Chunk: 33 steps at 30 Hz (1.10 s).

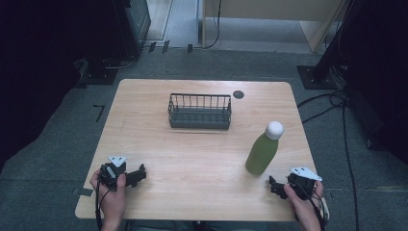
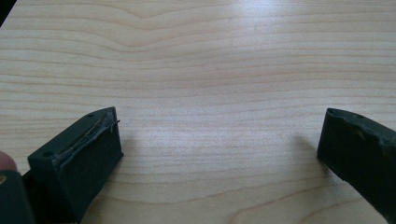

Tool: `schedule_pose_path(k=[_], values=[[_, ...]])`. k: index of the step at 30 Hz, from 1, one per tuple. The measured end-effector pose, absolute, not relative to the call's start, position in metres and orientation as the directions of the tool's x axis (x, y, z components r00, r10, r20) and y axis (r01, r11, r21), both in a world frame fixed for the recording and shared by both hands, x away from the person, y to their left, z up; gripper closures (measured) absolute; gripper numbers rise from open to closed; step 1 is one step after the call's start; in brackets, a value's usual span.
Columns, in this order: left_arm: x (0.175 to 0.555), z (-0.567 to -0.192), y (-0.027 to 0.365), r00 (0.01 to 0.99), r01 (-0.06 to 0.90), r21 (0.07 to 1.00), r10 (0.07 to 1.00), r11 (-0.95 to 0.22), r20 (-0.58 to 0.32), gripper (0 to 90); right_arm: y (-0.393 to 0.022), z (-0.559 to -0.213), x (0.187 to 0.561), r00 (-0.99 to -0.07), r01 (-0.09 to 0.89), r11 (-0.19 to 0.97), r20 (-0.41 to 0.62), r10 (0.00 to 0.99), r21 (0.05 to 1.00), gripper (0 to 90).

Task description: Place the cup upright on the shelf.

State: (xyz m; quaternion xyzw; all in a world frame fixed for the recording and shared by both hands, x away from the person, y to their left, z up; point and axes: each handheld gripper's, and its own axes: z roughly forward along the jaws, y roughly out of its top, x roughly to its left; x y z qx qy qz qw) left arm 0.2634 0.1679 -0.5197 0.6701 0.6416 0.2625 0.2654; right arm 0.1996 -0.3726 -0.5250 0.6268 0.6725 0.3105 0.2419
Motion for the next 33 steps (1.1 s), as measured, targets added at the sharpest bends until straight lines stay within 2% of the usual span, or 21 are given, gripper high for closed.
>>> schedule_pose_path(k=[18,33], values=[[0.263,-0.520,0.168,0.039,0.721,0.692,0.999,-0.036,0.011,0.0,-0.348,-0.516,0.200,-0.188,0.666,0.064,0.084,0.979,0.743,0.0],[0.263,-0.520,0.168,0.038,0.721,0.692,0.999,-0.035,0.011,0.0,-0.335,-0.505,0.206,-0.212,0.636,0.033,0.133,0.968,0.771,0.0]])
